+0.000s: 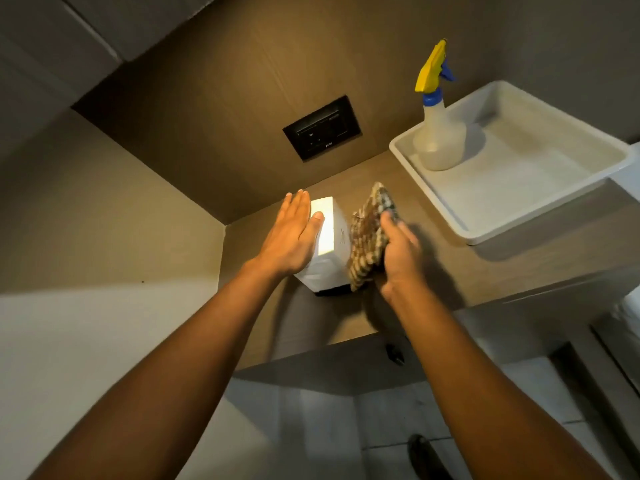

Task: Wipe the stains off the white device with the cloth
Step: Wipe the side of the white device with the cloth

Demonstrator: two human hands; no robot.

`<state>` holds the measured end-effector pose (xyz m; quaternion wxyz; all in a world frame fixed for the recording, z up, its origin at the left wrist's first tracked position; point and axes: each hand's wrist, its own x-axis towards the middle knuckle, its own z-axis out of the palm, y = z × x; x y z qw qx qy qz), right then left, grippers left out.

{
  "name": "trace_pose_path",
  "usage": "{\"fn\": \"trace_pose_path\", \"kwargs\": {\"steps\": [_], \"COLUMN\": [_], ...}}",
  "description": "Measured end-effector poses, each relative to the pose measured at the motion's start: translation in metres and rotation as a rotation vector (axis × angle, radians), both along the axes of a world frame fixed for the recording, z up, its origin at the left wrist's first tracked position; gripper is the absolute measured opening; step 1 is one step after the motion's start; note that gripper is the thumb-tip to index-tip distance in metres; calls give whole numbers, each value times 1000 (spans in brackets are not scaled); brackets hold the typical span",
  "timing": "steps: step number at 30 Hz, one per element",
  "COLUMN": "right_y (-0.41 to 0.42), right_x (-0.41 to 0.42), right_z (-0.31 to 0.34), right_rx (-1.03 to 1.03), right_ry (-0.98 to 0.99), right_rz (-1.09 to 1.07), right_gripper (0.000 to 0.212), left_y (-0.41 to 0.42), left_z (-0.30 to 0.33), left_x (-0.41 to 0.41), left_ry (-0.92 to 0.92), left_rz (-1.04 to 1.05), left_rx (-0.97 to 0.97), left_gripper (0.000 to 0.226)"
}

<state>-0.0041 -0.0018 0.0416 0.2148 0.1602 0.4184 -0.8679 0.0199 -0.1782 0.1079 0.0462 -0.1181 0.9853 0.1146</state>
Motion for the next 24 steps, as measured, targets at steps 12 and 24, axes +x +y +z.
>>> {"fn": "trace_pose_path", "kwargs": {"steps": [12, 24], "right_y": [-50, -63], "right_x": [-18, -42], "right_z": [-28, -7], "right_rx": [395, 477], "right_ry": [285, 331], "right_rz": [101, 50], "right_gripper": [28, 39], "left_y": [3, 2], "left_z": [-4, -4], "left_x": [-3, -5], "left_ry": [15, 20], "left_rz": [30, 35], "left_rx": [0, 4], "left_gripper": [68, 67]}}
